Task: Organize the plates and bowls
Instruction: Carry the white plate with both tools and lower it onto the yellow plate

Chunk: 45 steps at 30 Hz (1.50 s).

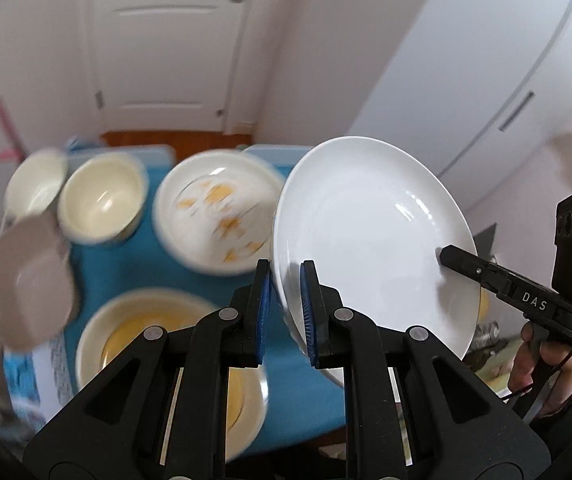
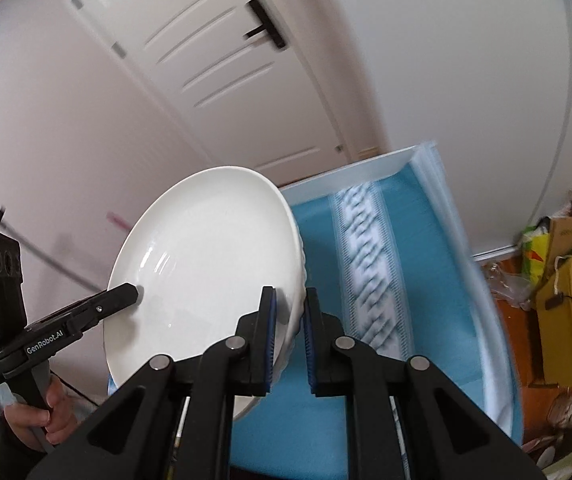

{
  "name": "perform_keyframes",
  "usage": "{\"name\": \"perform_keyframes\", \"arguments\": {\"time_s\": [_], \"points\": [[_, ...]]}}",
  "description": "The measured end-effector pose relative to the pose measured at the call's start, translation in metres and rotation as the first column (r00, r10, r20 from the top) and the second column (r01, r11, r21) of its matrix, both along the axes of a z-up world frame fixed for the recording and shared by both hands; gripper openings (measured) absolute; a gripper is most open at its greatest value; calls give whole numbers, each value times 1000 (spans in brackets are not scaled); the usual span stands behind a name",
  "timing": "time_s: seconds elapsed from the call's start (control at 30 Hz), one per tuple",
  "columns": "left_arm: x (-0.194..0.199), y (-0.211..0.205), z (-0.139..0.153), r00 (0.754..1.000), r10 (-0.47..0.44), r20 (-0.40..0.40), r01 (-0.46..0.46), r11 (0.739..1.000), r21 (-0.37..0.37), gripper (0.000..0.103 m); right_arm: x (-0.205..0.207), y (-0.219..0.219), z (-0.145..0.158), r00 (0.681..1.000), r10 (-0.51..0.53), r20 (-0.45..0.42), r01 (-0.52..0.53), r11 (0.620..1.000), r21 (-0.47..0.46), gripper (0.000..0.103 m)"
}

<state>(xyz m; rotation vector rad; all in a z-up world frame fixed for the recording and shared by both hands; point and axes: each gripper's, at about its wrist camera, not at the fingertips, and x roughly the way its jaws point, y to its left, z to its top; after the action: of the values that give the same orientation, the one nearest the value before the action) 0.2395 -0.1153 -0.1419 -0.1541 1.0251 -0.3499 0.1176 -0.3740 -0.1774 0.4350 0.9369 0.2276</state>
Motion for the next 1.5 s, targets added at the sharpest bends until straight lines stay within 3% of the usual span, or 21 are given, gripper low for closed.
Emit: {"name": "perform_keyframes", "arguments": {"time_s": [0.17, 0.4, 0.73, 1.2, 1.37, 1.5], "points": [[-29, 39, -23, 992, 114, -49, -113, 993, 24, 13, -4, 43, -19, 990, 132, -39, -132, 991, 6, 12], [-63, 91, -77, 958, 240, -160, -233, 971, 60, 13, -1, 102, -57, 958, 268, -98, -266, 963, 27, 12], [-77, 129, -131, 931, 292, -221, -279, 956, 87, 13, 12, 156, -94, 919, 353, -176, -364, 930, -37, 12], [-68, 122, -143, 935, 289, -208, -257, 952, 167, 13, 16, 175, -94, 906, 372, -199, -400, 908, -122, 12], [-66, 111, -140, 941, 283, -183, -234, 939, 250, 13, 16, 177, -96, 901, 380, -209, -411, 902, -132, 12], [-65, 97, -139, 951, 271, -148, -206, 914, 350, 13, 15, 183, -96, 895, 395, -208, -429, 889, -162, 12]]}}
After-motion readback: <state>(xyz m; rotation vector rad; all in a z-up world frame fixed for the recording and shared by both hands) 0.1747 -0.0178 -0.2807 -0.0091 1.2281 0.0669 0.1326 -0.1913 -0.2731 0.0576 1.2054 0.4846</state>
